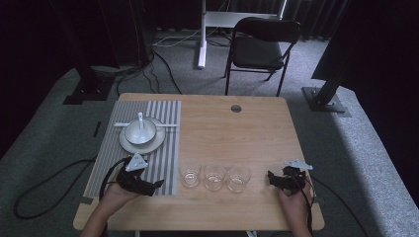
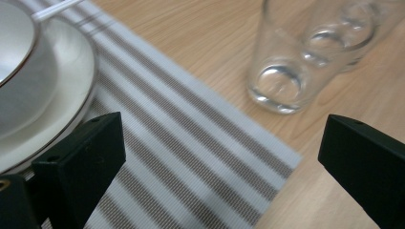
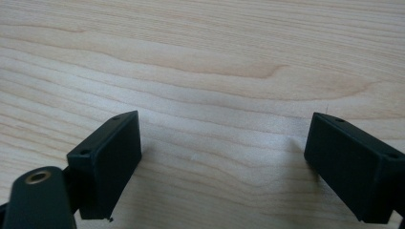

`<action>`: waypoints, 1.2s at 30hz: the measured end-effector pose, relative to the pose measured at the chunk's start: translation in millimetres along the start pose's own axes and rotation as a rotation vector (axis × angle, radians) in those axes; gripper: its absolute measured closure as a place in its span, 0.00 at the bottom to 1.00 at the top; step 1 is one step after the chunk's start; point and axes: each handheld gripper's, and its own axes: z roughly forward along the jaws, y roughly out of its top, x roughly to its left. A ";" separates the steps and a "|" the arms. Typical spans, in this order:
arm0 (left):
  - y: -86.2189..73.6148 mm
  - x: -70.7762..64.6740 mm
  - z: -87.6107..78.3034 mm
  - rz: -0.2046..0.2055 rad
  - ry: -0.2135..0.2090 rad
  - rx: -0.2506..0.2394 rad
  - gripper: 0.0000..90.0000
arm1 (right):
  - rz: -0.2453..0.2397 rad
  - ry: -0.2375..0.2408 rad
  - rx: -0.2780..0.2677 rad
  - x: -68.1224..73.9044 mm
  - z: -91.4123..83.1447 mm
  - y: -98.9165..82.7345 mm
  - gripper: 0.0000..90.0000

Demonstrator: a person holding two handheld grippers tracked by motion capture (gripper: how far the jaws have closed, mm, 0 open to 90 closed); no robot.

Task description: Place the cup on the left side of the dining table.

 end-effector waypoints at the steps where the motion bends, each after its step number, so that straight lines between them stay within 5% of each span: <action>1: 2.2 -1.0 0.7 0.009 -0.011 0.000 0.03 | -0.001 0.000 0.000 0.0 0.0 0.0 0.13; 36: 68.3 -43.8 47.0 0.161 -0.156 0.015 0.03 | -0.002 0.000 -0.001 -0.1 0.1 -0.1 0.13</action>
